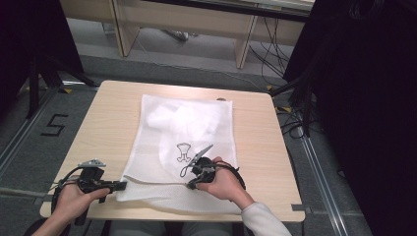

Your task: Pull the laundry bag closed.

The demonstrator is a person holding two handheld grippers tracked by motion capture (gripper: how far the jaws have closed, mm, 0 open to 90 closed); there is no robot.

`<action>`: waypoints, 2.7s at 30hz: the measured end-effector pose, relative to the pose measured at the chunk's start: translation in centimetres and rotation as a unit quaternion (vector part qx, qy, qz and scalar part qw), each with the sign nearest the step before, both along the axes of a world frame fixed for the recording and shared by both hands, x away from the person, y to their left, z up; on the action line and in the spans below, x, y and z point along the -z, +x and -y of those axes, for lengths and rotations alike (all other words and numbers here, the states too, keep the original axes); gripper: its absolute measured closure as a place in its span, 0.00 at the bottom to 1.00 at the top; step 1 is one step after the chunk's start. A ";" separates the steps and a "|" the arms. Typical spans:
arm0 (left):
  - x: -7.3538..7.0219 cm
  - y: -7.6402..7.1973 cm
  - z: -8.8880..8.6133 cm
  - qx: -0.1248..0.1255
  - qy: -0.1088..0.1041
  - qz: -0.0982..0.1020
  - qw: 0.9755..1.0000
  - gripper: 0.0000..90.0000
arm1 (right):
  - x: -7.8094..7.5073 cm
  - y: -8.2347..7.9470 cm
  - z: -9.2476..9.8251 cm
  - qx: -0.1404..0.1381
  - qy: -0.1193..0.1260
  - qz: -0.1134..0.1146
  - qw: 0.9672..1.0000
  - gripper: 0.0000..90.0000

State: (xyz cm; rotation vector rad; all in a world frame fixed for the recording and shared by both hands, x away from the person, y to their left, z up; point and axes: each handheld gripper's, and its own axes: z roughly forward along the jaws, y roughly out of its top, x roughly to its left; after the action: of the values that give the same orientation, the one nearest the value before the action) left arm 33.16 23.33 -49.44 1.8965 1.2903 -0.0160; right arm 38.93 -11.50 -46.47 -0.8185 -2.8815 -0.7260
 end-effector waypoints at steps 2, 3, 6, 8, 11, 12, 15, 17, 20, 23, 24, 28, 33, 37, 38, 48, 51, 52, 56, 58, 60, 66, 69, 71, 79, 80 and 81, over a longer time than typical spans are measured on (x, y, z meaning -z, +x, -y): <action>0.0 0.0 0.0 0.002 -0.001 -0.001 1.000 0.96 | -0.1 0.0 0.0 0.000 -0.003 0.001 1.000 0.98; 0.0 0.0 0.0 0.001 0.000 0.000 1.000 0.96 | -0.2 0.0 0.1 0.001 -0.004 0.001 1.000 0.98; 0.0 0.0 0.0 0.003 -0.002 -0.002 1.000 0.96 | -0.2 0.0 0.1 0.001 -0.002 0.000 1.000 0.98; 0.0 0.0 -0.1 0.003 0.000 -0.002 1.000 0.96 | -0.2 -0.1 0.1 0.002 -0.005 0.000 1.000 0.98; 0.0 0.0 -0.1 0.003 -0.001 -0.002 1.000 0.96 | -0.2 0.0 0.4 0.004 -0.006 -0.001 1.000 0.98; 0.0 0.0 0.0 0.002 0.001 -0.001 1.000 0.96 | -0.2 0.0 0.5 0.005 -0.003 -0.001 1.000 0.98; 0.0 0.0 0.0 0.002 0.001 -0.001 1.000 0.96 | -0.3 -0.1 0.9 0.007 -0.004 0.000 1.000 0.98; 0.0 0.0 0.0 0.001 0.001 0.000 1.000 0.96 | -0.3 -0.1 1.0 0.009 -0.002 -0.001 1.000 0.98; 0.0 0.0 0.0 0.002 0.001 -0.001 1.000 0.96 | -0.2 -0.1 1.3 0.011 -0.002 -0.001 1.000 0.98; 0.0 0.0 0.0 0.002 0.001 -0.001 1.000 0.96 | -0.3 -0.1 1.3 0.011 -0.004 -0.001 1.000 0.98; 0.0 0.0 0.0 0.002 0.000 0.000 1.000 0.96 | -0.3 -0.1 1.4 0.011 -0.004 -0.001 1.000 0.98; 0.0 0.0 0.0 0.003 -0.002 -0.001 1.000 0.96 | -0.3 -0.1 1.4 0.012 -0.001 -0.002 1.000 0.98; 0.0 0.0 -0.1 0.003 0.000 -0.001 1.000 0.96 | -0.2 -0.1 1.7 0.022 -0.006 -0.006 1.000 0.98; 0.0 0.0 -0.1 0.003 0.000 -0.002 1.000 0.96 | -0.3 -0.1 1.9 0.017 -0.006 -0.002 1.000 0.98; 0.0 0.0 -0.1 0.003 -0.001 -0.002 1.000 0.96 | -0.3 -0.1 1.9 0.019 -0.006 -0.003 1.000 0.98; 0.0 0.0 -0.1 0.003 0.000 -0.001 1.000 0.96 | -0.3 -0.1 2.4 0.022 -0.005 -0.003 1.000 0.98; 0.0 0.0 0.0 0.002 0.001 -0.001 1.000 0.96 | -0.2 -0.1 2.6 0.024 -0.004 -0.004 1.000 0.98; 0.0 0.0 0.0 0.001 0.001 0.000 1.000 0.96 | -0.3 -0.2 2.7 0.026 -0.005 -0.006 1.000 0.98; 0.0 0.0 0.0 0.001 0.001 -0.001 1.000 0.96 | -0.2 -0.2 2.8 0.025 -0.003 -0.005 1.000 0.98; 0.0 0.0 0.0 0.001 0.001 -0.001 1.000 0.96 | -0.2 -0.2 2.8 0.025 -0.001 -0.005 1.000 0.98; 0.0 0.0 0.0 0.002 0.001 -0.001 1.000 0.96 | -0.2 -0.2 2.8 0.023 -0.001 -0.004 1.000 0.98; 0.0 0.0 0.0 0.003 -0.001 -0.001 1.000 0.96 | -0.3 -0.1 3.0 0.025 0.002 -0.005 1.000 0.98; 0.0 0.0 -0.1 0.004 0.000 -0.002 1.000 0.96 | -0.3 -0.2 3.1 0.025 -0.001 -0.004 1.000 0.98; 0.0 0.0 0.0 0.003 0.001 -0.002 1.000 0.96 | -0.3 -0.2 3.1 0.028 0.000 -0.005 1.000 0.98; 0.0 0.0 -0.1 0.004 0.001 -0.002 1.000 0.96 | -0.3 -0.2 3.2 0.027 -0.005 -0.005 1.000 0.98; 0.0 0.0 0.0 0.001 0.001 0.001 1.000 0.96 | -0.3 -0.2 3.3 0.027 -0.002 -0.005 1.000 0.98; 0.0 0.0 -0.1 0.003 0.001 -0.001 1.000 0.96 | -0.3 -0.2 3.3 0.027 -0.001 -0.004 1.000 0.98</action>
State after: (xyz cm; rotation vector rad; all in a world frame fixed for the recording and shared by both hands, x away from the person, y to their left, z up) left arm 33.17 23.38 -49.45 1.9027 1.2859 -0.0206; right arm 38.71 -14.82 -46.22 -0.8995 -2.8630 -0.7230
